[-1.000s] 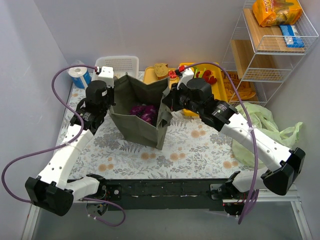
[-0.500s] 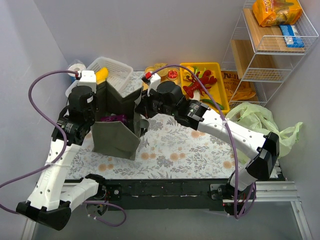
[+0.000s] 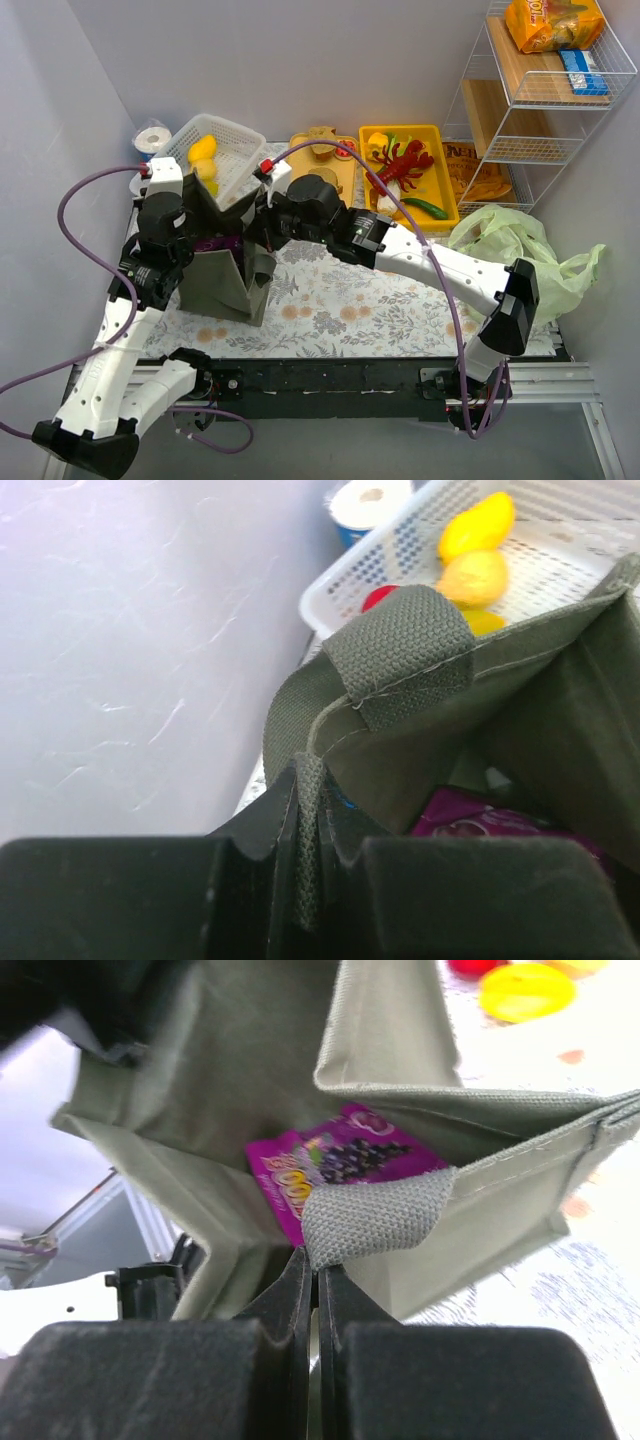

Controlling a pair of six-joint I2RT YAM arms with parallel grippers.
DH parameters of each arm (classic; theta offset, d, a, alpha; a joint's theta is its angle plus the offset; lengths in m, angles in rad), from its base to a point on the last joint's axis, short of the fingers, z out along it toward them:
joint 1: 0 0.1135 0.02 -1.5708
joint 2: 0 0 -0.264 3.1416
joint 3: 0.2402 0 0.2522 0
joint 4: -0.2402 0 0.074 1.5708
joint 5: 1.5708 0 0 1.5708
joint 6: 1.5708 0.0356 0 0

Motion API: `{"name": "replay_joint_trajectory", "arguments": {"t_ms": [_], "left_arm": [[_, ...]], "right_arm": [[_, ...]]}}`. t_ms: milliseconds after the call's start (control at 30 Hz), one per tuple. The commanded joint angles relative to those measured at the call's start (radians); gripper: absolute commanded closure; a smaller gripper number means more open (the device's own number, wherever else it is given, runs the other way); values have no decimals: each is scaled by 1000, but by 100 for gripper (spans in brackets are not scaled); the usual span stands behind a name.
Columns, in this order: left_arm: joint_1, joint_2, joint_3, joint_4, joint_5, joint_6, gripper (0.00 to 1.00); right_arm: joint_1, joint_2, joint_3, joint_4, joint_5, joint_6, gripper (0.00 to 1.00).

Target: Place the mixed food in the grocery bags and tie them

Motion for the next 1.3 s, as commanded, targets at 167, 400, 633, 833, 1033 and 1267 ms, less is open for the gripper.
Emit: {"name": "replay_joint_trajectory", "arguments": {"t_ms": [167,400,633,833,1033,1267], "left_arm": [[3,-193,-139,535,-303,168,100],[3,-276,-148,588,-312,213,100],[5,-299,-211,778,-311,354,100],[6,-237,-249,858,-257,420,100],[98,-158,-288,895,-185,371,100],[296,-59,-269,784,-49,195,100]], "right_arm": [[93,88,151,89,-95,32,99],[150,119,189,119,-103,34,99],[150,205,250,152,-138,26,99],[150,295,293,195,-154,3,99],[145,317,309,241,-123,-1,99],[145,317,333,278,-80,-18,99]]}}
